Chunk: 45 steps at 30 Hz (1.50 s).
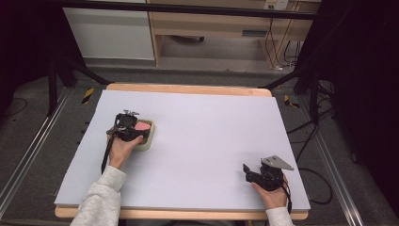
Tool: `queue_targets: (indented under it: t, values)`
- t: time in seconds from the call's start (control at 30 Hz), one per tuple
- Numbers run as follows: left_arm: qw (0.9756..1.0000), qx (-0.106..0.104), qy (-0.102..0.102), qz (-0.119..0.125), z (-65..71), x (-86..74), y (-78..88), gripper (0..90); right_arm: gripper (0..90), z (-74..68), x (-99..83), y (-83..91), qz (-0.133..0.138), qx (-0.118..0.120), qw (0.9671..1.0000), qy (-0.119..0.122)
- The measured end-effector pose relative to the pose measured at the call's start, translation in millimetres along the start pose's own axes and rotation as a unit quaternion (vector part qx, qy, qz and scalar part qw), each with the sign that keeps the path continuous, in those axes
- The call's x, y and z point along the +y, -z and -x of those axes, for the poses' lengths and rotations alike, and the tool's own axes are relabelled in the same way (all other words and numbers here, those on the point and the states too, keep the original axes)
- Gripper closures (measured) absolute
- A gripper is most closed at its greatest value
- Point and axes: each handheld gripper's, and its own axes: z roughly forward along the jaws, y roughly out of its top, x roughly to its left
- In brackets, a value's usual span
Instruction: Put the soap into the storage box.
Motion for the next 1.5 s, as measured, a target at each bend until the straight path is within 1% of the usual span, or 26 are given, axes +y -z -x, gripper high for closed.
queue_targets:
  t: [0.23,0.4,0.43,0.47,0.5,0.57,0.6,0.67,0.7,0.77,0.8,0.87,0.93,0.97,1.03,1.07,1.13,1.17,1.2,1.23,1.27,1.3,1.33,1.4,1.43,1.5]
  values:
    - [0.9998,-0.008,0.000,0.017,-1.8,2.0,12.1,34.1,23.5,0.7,-0.2,0.0,0.003,-0.003,1.0000,0.003]
    - [0.9993,-0.015,-0.007,0.033,-0.7,1.5,21.5,32.3,23.5,1.4,-0.3,0.3,0.002,-0.005,1.0000,0.001]
    - [0.9989,-0.019,-0.011,0.042,0.4,0.2,26.3,31.8,23.5,1.7,-0.4,0.2,0.002,-0.006,1.0000,0.002]
    - [0.9989,-0.019,-0.011,0.042,0.4,0.2,26.3,31.3,23.4,1.5,-0.3,0.4,0.002,-0.006,1.0000,-0.001]
    - [0.9984,-0.021,-0.016,0.050,1.8,-1.6,30.4,30.7,23.4,1.8,-0.3,0.4,0.002,-0.007,1.0000,-0.001]
    - [0.9981,-0.021,-0.019,0.055,2.9,-3.2,32.6,29.7,23.3,2.2,-0.3,0.4,0.003,-0.007,1.0000,-0.002]
    - [0.9975,-0.021,-0.022,0.064,4.8,-6.6,35.7,29.3,23.3,2.4,-0.4,0.4,0.003,-0.007,1.0000,-0.002]
    - [0.9973,-0.022,-0.022,0.067,5.4,-7.9,36.6,28.9,23.2,2.5,-0.4,0.4,0.003,-0.008,1.0000,-0.002]
    - [0.9966,-0.027,-0.020,0.076,6.3,-11.8,40.1,28.6,23.2,2.3,-0.8,0.6,0.002,-0.007,1.0000,-0.003]
    - [0.9959,-0.029,-0.019,0.084,6.7,-15.2,43.4,28.3,23.1,2.6,-1.1,0.8,0.002,-0.008,1.0000,-0.003]
    - [0.9959,-0.029,-0.019,0.084,6.7,-15.2,43.4,28.1,23.1,2.6,-1.1,0.8,0.002,-0.008,1.0000,-0.003]
    - [0.9947,-0.033,-0.021,0.095,6.9,-22.3,49.7,27.6,23.1,3.2,-1.5,1.0,0.002,-0.009,0.9999,-0.003]
    - [0.9946,-0.034,-0.020,0.096,6.8,-24.0,51.1,26.9,23.0,3.6,-1.8,1.0,0.002,-0.011,0.9999,-0.002]
    - [0.9937,-0.037,-0.021,0.103,6.0,-29.8,54.9,26.6,23.0,3.9,-1.9,1.1,0.003,-0.011,0.9999,-0.001]
    - [0.9932,-0.037,-0.020,0.109,5.9,-33.0,56.5,26.0,22.9,4.2,-2.1,1.6,0.003,-0.011,0.9999,-0.004]
    - [0.9921,-0.043,-0.016,0.117,4.3,-40.3,60.1,25.9,22.8,4.4,-2.3,1.8,0.003,-0.012,0.9999,-0.005]
    - [0.9921,-0.044,-0.017,0.116,3.3,-43.9,62.0,25.8,22.8,4.7,-2.3,2.2,0.002,-0.011,0.9999,-0.006]
    - [0.9909,-0.040,-0.020,0.127,1.6,-51.9,65.9,25.3,22.6,5.8,-2.6,2.3,0.003,-0.014,0.9999,-0.003]
    - [0.9909,-0.040,-0.020,0.127,1.6,-51.9,65.9,25.2,22.6,5.8,-2.6,2.3,0.003,-0.014,0.9999,-0.003]
    - [0.9901,-0.040,-0.021,0.133,-0.6,-60.4,69.4,25.2,22.5,6.1,-2.6,3.1,0.004,-0.012,0.9999,-0.007]
    - [0.9901,-0.040,-0.021,0.133,-0.6,-60.4,69.4,25.1,22.3,6.4,-2.5,3.4,0.004,-0.013,0.9999,-0.009]
    - [0.9896,-0.037,-0.023,0.137,-3.3,-68.2,72.0,25.0,22.3,7.2,-2.7,3.4,0.006,-0.014,0.9999,-0.005]
    - [0.9896,-0.037,-0.023,0.137,-3.3,-68.2,72.0,25.0,22.3,7.2,-2.7,3.4,0.006,-0.014,0.9999,-0.005]
    - [0.9892,-0.037,-0.016,0.141,-7.3,-77.4,74.8,24.8,22.0,7.9,-2.8,3.8,0.006,-0.016,0.9998,-0.008]
    - [0.9892,-0.037,-0.016,0.141,-7.3,-77.4,74.8,24.8,22.0,7.9,-2.8,3.8,0.006,-0.016,0.9998,-0.008]
    - [0.9898,-0.037,-0.016,0.136,-8.8,-86.1,75.1,24.6,21.7,9.0,-3.0,4.3,0.007,-0.016,0.9998,-0.008]
